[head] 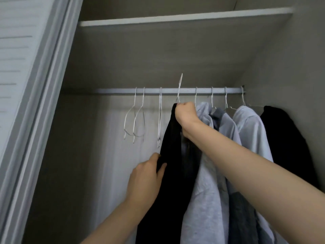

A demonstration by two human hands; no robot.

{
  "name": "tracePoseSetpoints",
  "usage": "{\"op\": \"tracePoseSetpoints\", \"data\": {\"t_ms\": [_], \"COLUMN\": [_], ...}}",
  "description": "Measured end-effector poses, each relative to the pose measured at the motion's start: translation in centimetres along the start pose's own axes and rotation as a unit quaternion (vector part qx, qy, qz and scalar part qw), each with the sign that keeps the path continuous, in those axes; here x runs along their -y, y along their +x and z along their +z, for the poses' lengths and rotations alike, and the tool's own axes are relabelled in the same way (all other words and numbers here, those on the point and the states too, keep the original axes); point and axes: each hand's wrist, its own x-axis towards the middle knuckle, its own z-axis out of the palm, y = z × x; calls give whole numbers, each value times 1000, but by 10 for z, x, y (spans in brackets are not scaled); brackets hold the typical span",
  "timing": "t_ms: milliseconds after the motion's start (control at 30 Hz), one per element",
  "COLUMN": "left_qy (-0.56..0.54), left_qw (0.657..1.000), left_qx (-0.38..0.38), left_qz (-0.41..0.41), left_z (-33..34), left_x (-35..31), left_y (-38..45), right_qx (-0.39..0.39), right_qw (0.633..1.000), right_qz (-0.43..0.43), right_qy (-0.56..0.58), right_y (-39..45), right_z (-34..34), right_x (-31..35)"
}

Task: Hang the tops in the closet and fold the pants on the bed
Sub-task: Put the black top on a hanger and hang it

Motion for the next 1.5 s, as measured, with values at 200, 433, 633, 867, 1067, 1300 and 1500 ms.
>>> {"op": "tracePoseSetpoints", "data": {"t_ms": [200,433,633,867,1067,1300,1500], "left_qy": [-28,-69,-107,-109,-108,-111,-163], "left_qw": [995,988,984,984,974,954,901], "left_qx": [89,120,122,121,158,186,214], "left_qz": [-44,-67,-69,-67,-124,-208,-340], "left_z": [33,45,40,20,-9,-42,-102], "left_x": [23,38,40,36,30,29,18], "left_y": [18,16,2,-17,-58,-144,-224], "right_qx": [-20,-9,-6,60,74,122,234], "right_qw": [996,984,975,965,959,966,953], "right_qz": [13,66,25,-54,-76,-42,14], "right_qy": [-82,-163,-220,-249,-261,-225,-190], "right_y": [37,47,40,6,-61,-176,-287], "right_z": [2,5,3,-11,-32,-41,-37], "right_x": [-1,-16,-22,-20,-5,-38,-68]}}
